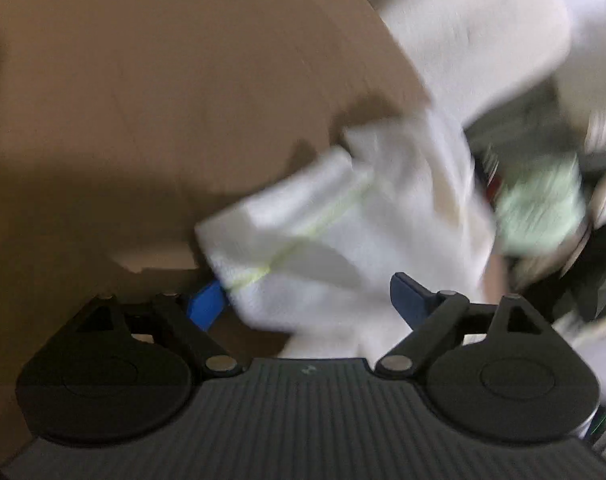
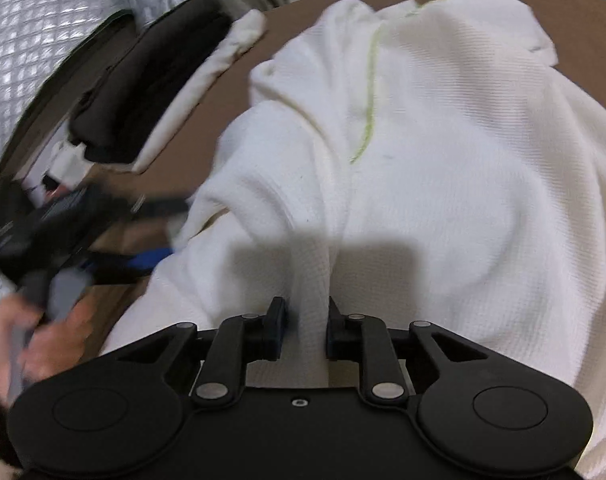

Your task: Fold clothes

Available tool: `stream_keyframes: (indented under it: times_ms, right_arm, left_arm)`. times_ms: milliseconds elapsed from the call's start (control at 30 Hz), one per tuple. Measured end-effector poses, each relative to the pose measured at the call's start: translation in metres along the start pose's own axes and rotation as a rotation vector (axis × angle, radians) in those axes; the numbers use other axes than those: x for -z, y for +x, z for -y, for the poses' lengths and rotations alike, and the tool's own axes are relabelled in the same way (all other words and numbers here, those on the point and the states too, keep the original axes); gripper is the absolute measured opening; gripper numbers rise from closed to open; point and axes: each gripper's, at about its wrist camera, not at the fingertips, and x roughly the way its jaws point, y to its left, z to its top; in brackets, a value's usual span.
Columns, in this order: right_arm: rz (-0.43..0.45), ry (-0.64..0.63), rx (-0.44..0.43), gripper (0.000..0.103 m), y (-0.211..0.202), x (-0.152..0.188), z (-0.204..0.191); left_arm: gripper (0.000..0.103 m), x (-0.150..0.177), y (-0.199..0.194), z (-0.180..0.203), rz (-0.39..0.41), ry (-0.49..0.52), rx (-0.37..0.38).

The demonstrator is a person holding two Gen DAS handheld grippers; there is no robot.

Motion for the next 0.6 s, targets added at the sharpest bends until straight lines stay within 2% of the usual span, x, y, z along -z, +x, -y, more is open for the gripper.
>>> stream_keyframes:
  times_ms: [33, 67, 100, 133, 167, 233, 267, 333, 433, 500, 600]
  right_arm:
    - [-0.006, -0.01, -0.012, 0.026, 0.0, 0.0, -0.001]
    - [-0.012, -0.019, -0.023, 0.027, 0.0, 0.0, -0.002]
    - [-0.017, -0.027, -0.033, 0.031, 0.0, 0.0, -0.003]
    - [-0.018, -0.028, -0.035, 0.036, 0.001, -0.001, -0.004]
    - [-0.02, -0.031, -0.031, 0.039, -0.001, -0.001, -0.004]
    - [-0.011, -0.029, -0.002, 0.044, -0.008, -0.001, -0.005]
    - [0.007, -0.031, 0.002, 0.045, -0.016, -0.001, -0.006]
    - [0.049, -0.042, -0.035, 0.055, -0.034, -0.001, -0.008]
    - [0.098, -0.047, -0.085, 0.057, -0.055, 0.001, -0.007]
    - [0.102, -0.035, -0.063, 0.06, -0.058, 0.001, -0.006]
    - [0.094, -0.032, 0.069, 0.061, -0.049, 0.0, -0.001]
  left_arm:
    - [0.085, -0.002, 0.005, -0.003, 0.01, -0.034, 0.036]
    - [0.072, -0.004, 0.01, 0.001, -0.009, 0.016, 0.046]
    - [0.056, -0.004, 0.016, 0.01, -0.045, 0.122, 0.022]
    - [0.012, -0.002, 0.02, 0.019, -0.064, 0.225, -0.033]
    - [0.004, 0.002, 0.019, 0.025, -0.058, 0.282, -0.074]
    - [0.004, 0.009, 0.016, 0.037, -0.036, 0.388, -0.151]
    - [0.004, 0.008, 0.006, 0.045, 0.0, 0.418, -0.176]
    - [0.004, 0.007, -0.016, 0.06, 0.076, 0.486, -0.232]
    - [0.004, 0.002, -0.068, 0.085, 0.227, 0.648, -0.393]
    - [0.004, -0.021, -0.105, 0.084, 0.274, 0.653, -0.474]
    - [0.004, -0.063, -0.151, 0.071, 0.378, 0.619, -0.601]
